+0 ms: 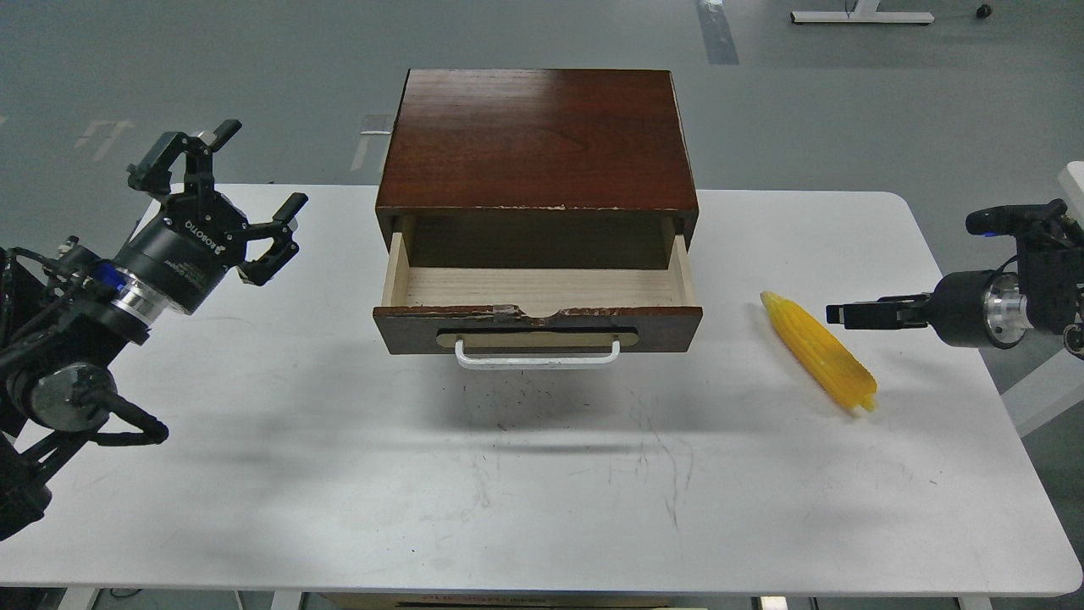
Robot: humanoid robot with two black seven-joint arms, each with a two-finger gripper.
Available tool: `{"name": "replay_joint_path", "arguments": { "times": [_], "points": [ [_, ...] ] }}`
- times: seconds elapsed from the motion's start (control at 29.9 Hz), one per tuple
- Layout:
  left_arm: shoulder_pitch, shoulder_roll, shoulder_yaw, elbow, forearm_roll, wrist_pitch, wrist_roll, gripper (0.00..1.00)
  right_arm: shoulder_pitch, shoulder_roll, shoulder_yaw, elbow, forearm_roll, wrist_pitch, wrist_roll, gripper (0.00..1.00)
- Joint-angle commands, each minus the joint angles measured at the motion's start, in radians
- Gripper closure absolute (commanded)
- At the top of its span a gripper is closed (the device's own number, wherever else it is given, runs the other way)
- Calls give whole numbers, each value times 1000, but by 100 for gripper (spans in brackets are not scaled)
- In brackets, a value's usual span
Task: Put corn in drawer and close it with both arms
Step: 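Close the right gripper around the yellow corn cob, then lift the corn cob with the right gripper and carry it over the drawer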
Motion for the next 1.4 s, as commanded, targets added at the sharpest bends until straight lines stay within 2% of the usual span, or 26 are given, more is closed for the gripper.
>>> {"name": "replay_joint_path", "arguments": {
  "times": [0.0, 0.37, 0.53, 0.57, 0.67, 0.74, 0.77, 0.8, 0.87, 0.97, 1.04, 1.2, 1.37],
  "points": [
    [0, 1, 0, 0, 0, 0, 1, 0, -3, 39, -31, -22, 0, -29, 0, 1],
    [0, 3, 0, -1, 1, 0, 3, 0, -9, 129, -96, -74, 0, -32, 0, 2],
    [0, 1, 0, -1, 1, 0, 3, 0, -15, 131, -130, -74, 0, -32, 0, 8],
    [0, 1, 0, -1, 1, 0, 3, 0, -17, 131, -137, -73, 1, -32, 0, 11],
    [0, 1, 0, -1, 1, 0, 3, 0, -18, 131, -137, -70, 1, -32, 0, 31],
    [0, 1, 0, -1, 1, 0, 3, 0, -18, 131, -139, -70, 1, -32, 0, 38],
    [0, 3, 0, -1, 1, 0, 3, 0, -18, 131, -142, -70, 0, -32, 0, 48],
    [0, 3, 0, -1, 1, 0, 3, 0, -18, 131, -143, -70, 1, -32, 0, 53],
    [0, 3, 0, -1, 6, 0, 3, 0, -17, 128, -145, -66, 1, -32, 0, 69],
    [0, 3, 0, -1, 17, 0, 3, 0, -12, 120, -145, -63, 1, -32, 0, 77],
    [0, 3, 0, -1, 21, 0, 3, 0, -5, 115, -147, -59, 1, -32, 0, 87],
    [0, 3, -2, -1, 21, 0, 1, 0, 72, 72, -136, -5, 3, -50, 0, 87],
    [0, 6, -8, -1, 21, 0, 1, 0, 288, 5, -134, 70, 7, -60, 0, 86]
  ]
}}
